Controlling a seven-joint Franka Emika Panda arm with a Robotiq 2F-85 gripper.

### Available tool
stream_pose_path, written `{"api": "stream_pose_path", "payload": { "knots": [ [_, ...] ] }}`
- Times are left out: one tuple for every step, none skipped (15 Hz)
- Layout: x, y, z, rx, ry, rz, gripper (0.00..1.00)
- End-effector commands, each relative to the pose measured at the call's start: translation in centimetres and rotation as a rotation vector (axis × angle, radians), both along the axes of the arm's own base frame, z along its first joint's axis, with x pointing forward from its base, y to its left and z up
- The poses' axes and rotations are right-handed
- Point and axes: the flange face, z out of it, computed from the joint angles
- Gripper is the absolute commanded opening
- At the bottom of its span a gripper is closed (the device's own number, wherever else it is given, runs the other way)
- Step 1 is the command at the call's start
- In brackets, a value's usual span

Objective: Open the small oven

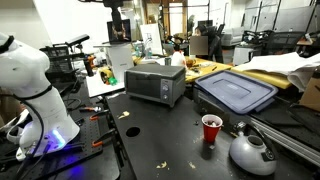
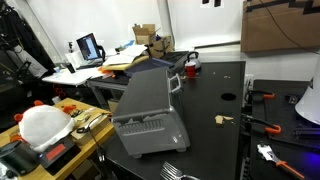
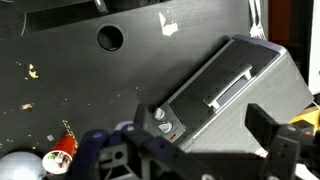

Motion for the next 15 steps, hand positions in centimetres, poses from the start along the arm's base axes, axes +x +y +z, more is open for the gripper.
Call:
{"api": "stream_pose_path", "payload": {
  "knots": [
    [3.5,0.0,-0.4,-0.007,0.048,-0.029,1.0],
    [4.1,0.0,-0.7,-0.013,0.06,-0.033,1.0],
    [4.7,0.1,-1.0,-0.017,0.075,-0.036,1.0],
    [5.3,0.3,-1.2,-0.022,0.087,-0.044,1.0],
    [5.7,0.5,-1.5,-0.031,0.093,-0.052,1.0],
    [6.2,0.7,-1.8,-0.034,0.105,-0.061,1.0],
    [6.5,1.0,-2.1,-0.04,0.115,-0.074,1.0],
    [6.7,1.4,-2.4,-0.045,0.127,-0.085,1.0],
    [6.9,1.7,-2.8,-0.051,0.136,-0.097,1.0],
    [7.0,2.1,-3.2,-0.055,0.15,-0.107,1.0],
    [7.0,2.6,-3.7,-0.061,0.162,-0.121,1.0],
    [7.1,3.0,-4.1,-0.063,0.175,-0.132,1.0],
    [7.2,3.3,-4.5,-0.065,0.185,-0.148,1.0],
    [7.2,3.7,-4.9,-0.062,0.196,-0.158,1.0],
    [7.3,4.1,-5.3,-0.063,0.207,-0.168,1.0]
  ]
}}
